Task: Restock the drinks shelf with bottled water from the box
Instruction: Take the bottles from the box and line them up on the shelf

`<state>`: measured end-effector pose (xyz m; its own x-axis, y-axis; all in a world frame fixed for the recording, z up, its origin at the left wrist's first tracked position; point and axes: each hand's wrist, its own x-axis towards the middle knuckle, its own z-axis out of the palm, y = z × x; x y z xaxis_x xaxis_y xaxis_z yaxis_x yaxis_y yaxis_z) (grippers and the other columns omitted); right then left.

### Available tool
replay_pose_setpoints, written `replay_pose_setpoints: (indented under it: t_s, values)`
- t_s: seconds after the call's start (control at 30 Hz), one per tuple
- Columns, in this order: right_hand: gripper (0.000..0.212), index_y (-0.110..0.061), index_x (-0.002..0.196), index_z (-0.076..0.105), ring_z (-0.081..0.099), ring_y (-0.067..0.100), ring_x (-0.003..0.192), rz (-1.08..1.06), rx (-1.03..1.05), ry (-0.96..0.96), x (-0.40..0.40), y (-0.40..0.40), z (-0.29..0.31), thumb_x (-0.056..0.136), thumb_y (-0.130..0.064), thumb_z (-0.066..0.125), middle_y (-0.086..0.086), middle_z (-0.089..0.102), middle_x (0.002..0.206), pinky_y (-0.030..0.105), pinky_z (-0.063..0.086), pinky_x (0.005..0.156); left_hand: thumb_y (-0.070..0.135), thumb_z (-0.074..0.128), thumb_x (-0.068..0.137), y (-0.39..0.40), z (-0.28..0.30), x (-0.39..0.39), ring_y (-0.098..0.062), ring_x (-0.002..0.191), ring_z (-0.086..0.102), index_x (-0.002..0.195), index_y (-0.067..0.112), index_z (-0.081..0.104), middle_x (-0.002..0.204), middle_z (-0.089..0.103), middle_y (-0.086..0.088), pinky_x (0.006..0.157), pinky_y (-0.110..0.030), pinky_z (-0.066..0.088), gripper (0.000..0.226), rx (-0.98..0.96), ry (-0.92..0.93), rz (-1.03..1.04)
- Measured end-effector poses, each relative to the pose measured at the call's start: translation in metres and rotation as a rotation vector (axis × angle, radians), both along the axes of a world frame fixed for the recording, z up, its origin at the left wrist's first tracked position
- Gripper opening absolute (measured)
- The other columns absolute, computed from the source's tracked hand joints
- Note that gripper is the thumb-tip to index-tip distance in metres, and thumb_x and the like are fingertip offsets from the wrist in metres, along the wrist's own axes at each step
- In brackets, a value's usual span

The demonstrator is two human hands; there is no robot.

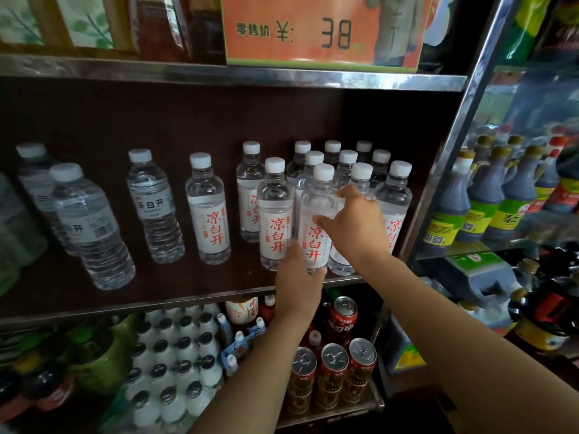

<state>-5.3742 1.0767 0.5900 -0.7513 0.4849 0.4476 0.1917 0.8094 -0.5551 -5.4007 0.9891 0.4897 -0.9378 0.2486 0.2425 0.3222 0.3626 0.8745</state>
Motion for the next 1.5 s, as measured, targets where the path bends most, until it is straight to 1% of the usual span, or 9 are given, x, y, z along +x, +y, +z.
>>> replay_pose_setpoints:
  t_s: [0.13,0.27,0.37,0.5,0.67,0.9,1.03,1.23,1.5]
  values:
    - [0.051,-0.015,0.12,0.042,0.061,0.022,0.072,-0.008,-0.034,0.088,0.006,-0.017,0.001,0.083,-0.033,0.071,0.002,0.061,0.072,0.031,0.047,0.063,0.021,0.073,0.08,-0.032,0.011,0.008,-0.008,0.115,0.055,0.133,0.018,0.05,0.123,0.059,0.01,0.1,-0.03,0.047,0.058,0.059,-0.11,-0.113]
    - [0.025,-0.018,0.096,0.059,0.064,0.018,0.073,0.161,-0.193,0.117,0.004,-0.059,0.005,0.082,-0.035,0.07,-0.003,0.064,0.067,0.032,0.05,0.068,0.016,0.077,0.078,-0.091,0.026,0.003,-0.015,0.103,0.06,0.132,0.011,0.052,0.114,0.059,0.001,0.09,-0.029,0.051,0.06,0.04,-0.25,-0.127]
    - [0.019,-0.024,0.084,0.064,0.068,0.02,0.081,0.341,-0.407,-0.013,-0.006,-0.099,0.005,0.078,-0.039,0.073,0.001,0.071,0.08,0.037,0.055,0.076,0.015,0.072,0.083,-0.143,0.041,0.001,-0.022,0.099,0.064,0.119,0.01,0.061,0.104,0.065,-0.006,0.087,-0.032,0.05,0.038,0.091,-0.335,-0.079]
    - [0.024,-0.013,0.098,0.07,0.064,0.019,0.091,0.583,-0.652,-0.287,-0.002,-0.167,0.013,0.085,-0.034,0.069,0.006,0.067,0.095,0.033,0.05,0.082,0.02,0.055,0.094,-0.224,0.072,0.016,-0.017,0.096,0.061,0.11,0.016,0.061,0.104,0.064,-0.003,0.076,-0.021,0.048,0.017,0.217,-0.452,-0.005]
    - [0.024,-0.02,0.108,0.064,0.062,0.019,0.106,0.785,-0.761,-0.528,0.008,-0.272,0.016,0.09,-0.036,0.063,0.003,0.067,0.111,0.031,0.05,0.093,0.027,0.048,0.099,-0.354,0.079,0.047,-0.024,0.114,0.06,0.124,0.016,0.055,0.125,0.061,-0.006,0.095,-0.034,0.047,0.028,0.315,-0.55,0.161]
    - [0.027,-0.021,0.107,0.064,0.065,0.018,0.101,1.025,-0.732,-0.731,0.042,-0.462,-0.02,0.088,-0.039,0.065,0.004,0.07,0.109,0.031,0.053,0.086,0.019,0.047,0.099,-0.551,0.056,0.138,-0.016,0.085,0.061,0.123,0.014,0.054,0.11,0.061,-0.007,0.075,-0.022,0.046,0.025,0.472,-0.541,0.497]
    - [0.026,-0.021,0.105,0.063,0.066,0.021,0.103,1.149,-0.684,-0.85,0.079,-0.572,-0.051,0.087,-0.04,0.066,0.007,0.07,0.109,0.036,0.052,0.093,0.027,0.049,0.098,-0.66,0.024,0.204,-0.024,0.107,0.063,0.123,0.011,0.055,0.12,0.064,-0.004,0.086,-0.032,0.049,0.031,0.497,-0.553,0.687]
    - [0.042,-0.015,0.125,0.057,0.065,0.017,0.102,1.26,-0.6,-1.065,0.15,-0.715,-0.118,0.09,-0.037,0.064,0.004,0.069,0.11,0.036,0.052,0.093,0.029,0.049,0.098,-0.785,-0.055,0.312,-0.021,0.106,0.064,0.118,0.014,0.058,0.12,0.066,-0.006,0.098,-0.037,0.048,0.026,0.604,-0.653,0.898]
    - [0.051,-0.016,0.133,0.05,0.063,0.02,0.106,1.25,-0.444,-1.408,0.24,-0.849,-0.256,0.09,-0.039,0.062,0.003,0.067,0.115,0.039,0.05,0.098,0.019,0.036,0.102,-0.866,-0.184,0.424,-0.018,0.088,0.059,0.118,0.008,0.056,0.112,0.058,-0.007,0.082,-0.029,0.044,0.028,0.779,-0.803,1.122]
